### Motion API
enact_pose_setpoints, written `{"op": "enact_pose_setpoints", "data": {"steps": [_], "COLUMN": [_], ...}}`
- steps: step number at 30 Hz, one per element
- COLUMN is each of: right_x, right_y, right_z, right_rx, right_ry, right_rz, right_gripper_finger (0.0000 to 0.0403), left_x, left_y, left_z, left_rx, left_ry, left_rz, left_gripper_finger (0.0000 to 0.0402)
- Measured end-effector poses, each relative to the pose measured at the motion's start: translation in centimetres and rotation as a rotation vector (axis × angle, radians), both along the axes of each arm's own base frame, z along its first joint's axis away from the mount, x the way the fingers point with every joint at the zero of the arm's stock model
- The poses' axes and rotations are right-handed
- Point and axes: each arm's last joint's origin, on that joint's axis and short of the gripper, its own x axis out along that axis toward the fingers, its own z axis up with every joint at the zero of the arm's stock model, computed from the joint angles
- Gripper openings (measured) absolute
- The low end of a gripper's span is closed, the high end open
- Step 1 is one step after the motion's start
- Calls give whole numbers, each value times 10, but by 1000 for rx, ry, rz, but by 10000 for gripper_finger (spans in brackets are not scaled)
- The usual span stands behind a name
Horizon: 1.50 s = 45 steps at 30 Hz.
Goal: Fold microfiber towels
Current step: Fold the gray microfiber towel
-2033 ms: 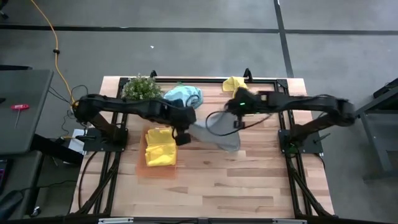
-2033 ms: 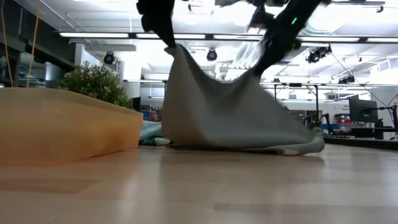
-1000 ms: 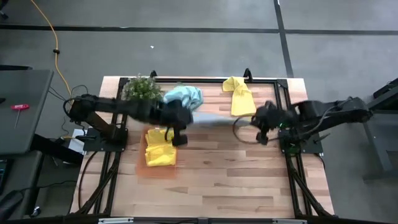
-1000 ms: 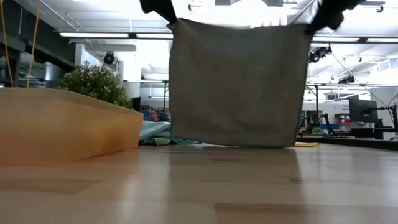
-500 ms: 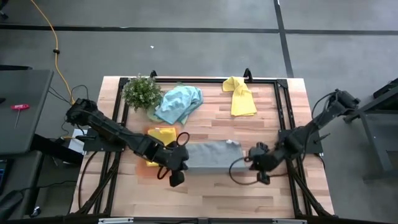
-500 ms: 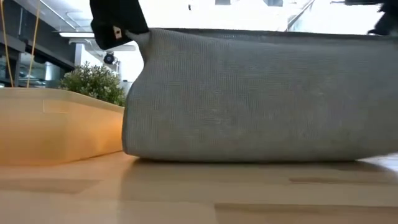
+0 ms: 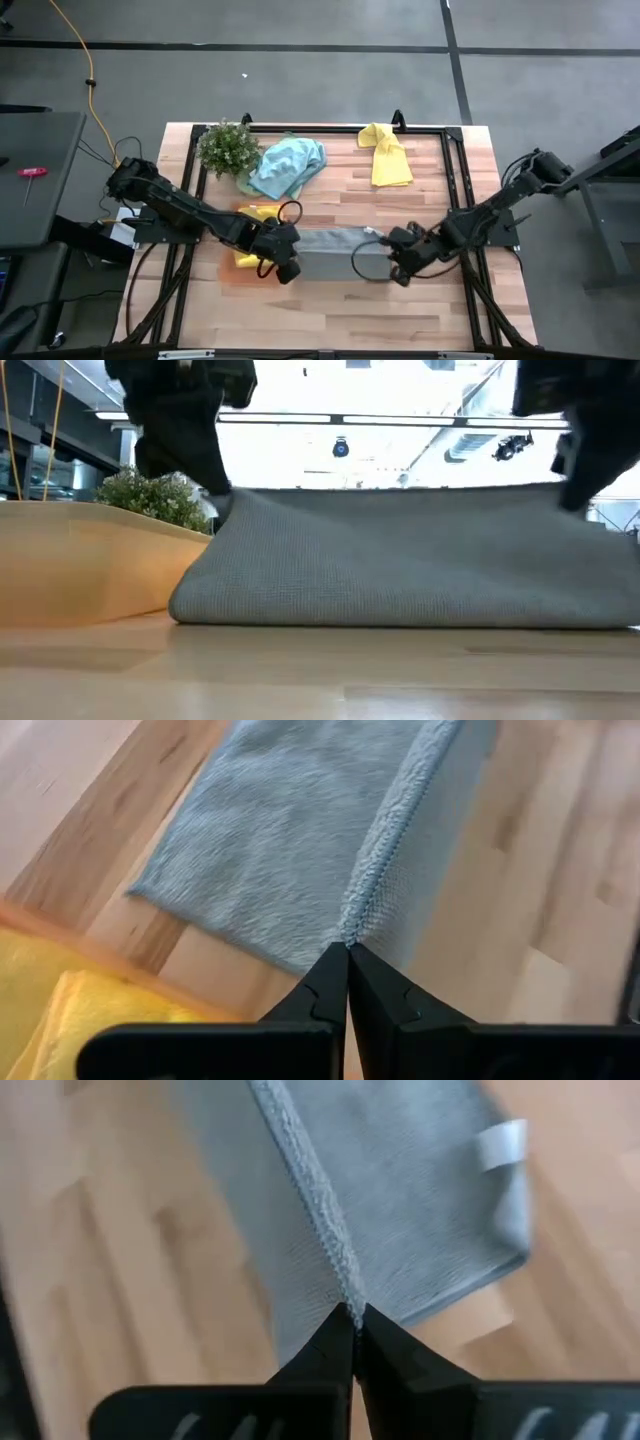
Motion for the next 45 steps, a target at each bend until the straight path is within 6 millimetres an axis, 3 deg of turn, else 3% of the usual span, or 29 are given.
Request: {"op": "enact_pose_setpoints", "data": {"steps": [12,29,40,45], "right_x": [22,24,25,25], "right_y": [-26,-31,-32,-32], "right_z": [-20,-29,-28,-28], "right_rx": [-31,-62,-69,-70], "right_ry": [80,105,93,91], "right_rz": [-158,-281,-303,-306], "right_gripper_finger": [0,0,0,5], "left_x": [-9,-4,-5,-7], "left_y": [9,40,42,45], "left_z": [-19,-19,-20,-21], "left_rx": [-22,62,66,94], "left_ry": [46,77,87,114], "left_rz": [90,9,16,26], "left_gripper_finger": [0,0,2,24]}}
